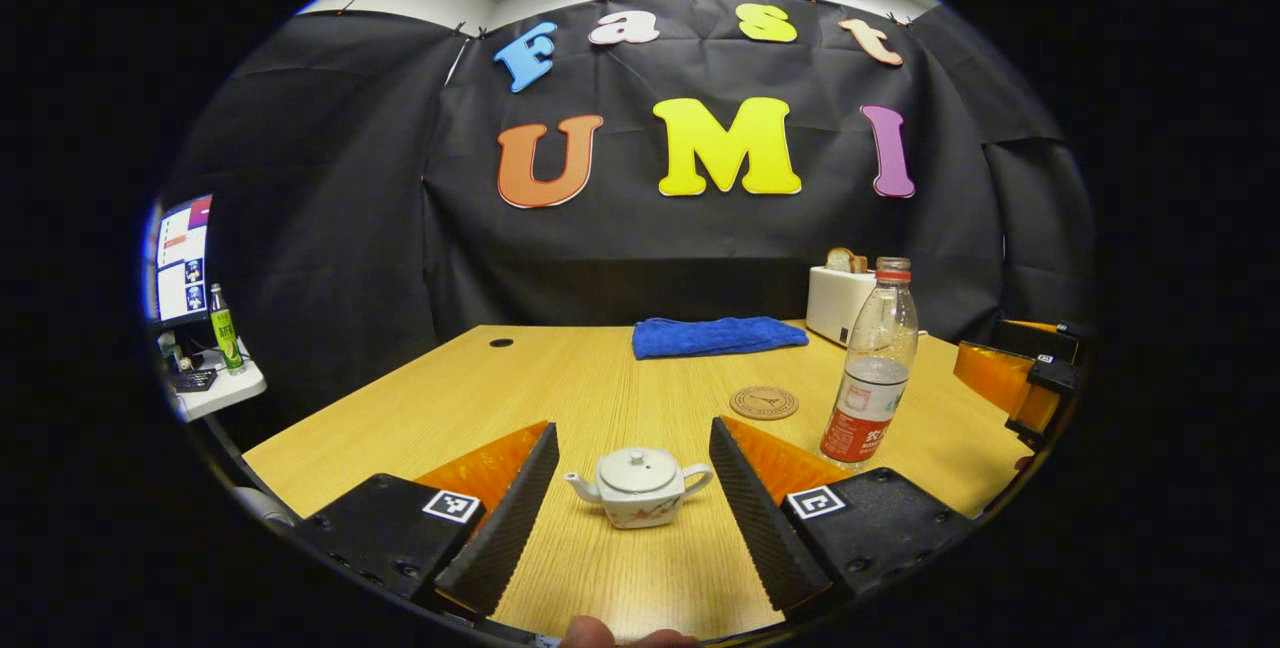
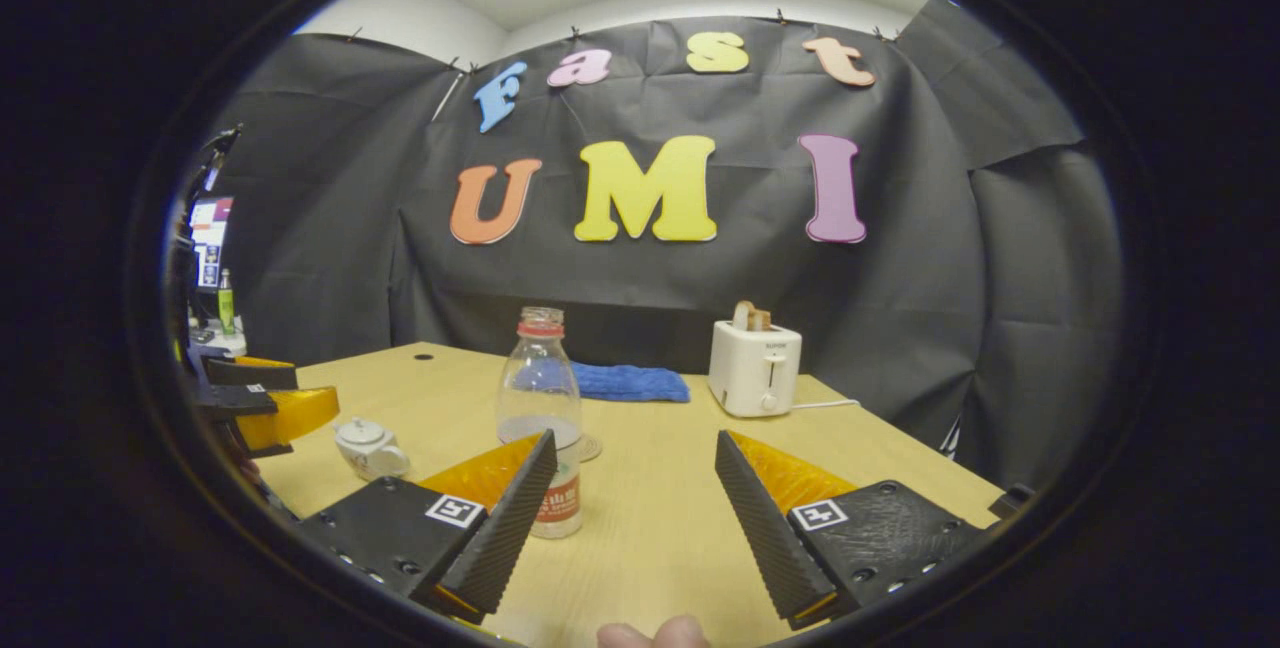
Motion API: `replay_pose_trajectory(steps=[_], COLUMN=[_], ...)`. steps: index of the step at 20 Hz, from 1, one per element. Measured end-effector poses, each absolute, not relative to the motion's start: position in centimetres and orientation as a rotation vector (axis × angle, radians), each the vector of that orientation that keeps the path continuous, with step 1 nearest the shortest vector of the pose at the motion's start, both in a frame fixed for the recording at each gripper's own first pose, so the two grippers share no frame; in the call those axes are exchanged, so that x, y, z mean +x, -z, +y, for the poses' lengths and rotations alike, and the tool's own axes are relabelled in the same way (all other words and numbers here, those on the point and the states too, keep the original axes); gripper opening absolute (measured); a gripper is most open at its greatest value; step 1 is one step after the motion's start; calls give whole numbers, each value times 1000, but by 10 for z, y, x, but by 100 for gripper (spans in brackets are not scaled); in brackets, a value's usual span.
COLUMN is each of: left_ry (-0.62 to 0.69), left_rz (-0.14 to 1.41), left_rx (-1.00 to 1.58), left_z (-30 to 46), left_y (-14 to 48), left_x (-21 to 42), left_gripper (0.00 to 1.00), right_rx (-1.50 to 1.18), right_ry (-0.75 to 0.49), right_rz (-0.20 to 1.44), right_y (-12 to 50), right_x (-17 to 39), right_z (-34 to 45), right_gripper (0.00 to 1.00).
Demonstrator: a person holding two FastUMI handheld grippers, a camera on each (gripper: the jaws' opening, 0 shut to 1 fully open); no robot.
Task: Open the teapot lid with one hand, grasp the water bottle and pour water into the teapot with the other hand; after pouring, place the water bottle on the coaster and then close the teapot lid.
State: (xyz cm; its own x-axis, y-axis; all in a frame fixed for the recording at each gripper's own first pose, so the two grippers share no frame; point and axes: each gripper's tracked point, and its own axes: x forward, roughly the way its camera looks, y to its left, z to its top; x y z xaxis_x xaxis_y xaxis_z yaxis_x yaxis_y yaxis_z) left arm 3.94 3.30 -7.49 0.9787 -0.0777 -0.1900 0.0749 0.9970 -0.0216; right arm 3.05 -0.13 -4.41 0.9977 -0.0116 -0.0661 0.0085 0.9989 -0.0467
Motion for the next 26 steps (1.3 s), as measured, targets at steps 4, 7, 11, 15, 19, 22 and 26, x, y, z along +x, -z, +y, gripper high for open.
replay_pose_trajectory(steps=[4, 7, 11, 15, 19, 22, 26], left_ry=[101, 105, 97, 111, 108, 97, 104], left_rz=[252, 280, 313, 332, 338, 338, 340], left_rx=[-7, 7, 10, 33, 53, 62, 69], left_z=[27, 26, 29, 25, 23, 26, 25], left_y=[91, 100, 111, 115, 116, 115, 114], left_x=[53, 61, 72, 76, 79, 81, 82], left_gripper=[82, 74, 65, 50, 36, 24, 7], right_rx=[-47, -46, -51, -57, -53, -49, -54], right_ry=[36, 50, 57, 61, 55, 29, -59], right_rz=[81, 91, 100, 111, 119, 110, 129], right_y=[51, 54, 58, 62, 66, 64, 71], right_x=[34, 38, 42, 44, 44, 42, 42], right_z=[-13, -20, -23, -25, -27, -23, 0], right_gripper=[96, 99, 96, 96, 96, 96, 96])
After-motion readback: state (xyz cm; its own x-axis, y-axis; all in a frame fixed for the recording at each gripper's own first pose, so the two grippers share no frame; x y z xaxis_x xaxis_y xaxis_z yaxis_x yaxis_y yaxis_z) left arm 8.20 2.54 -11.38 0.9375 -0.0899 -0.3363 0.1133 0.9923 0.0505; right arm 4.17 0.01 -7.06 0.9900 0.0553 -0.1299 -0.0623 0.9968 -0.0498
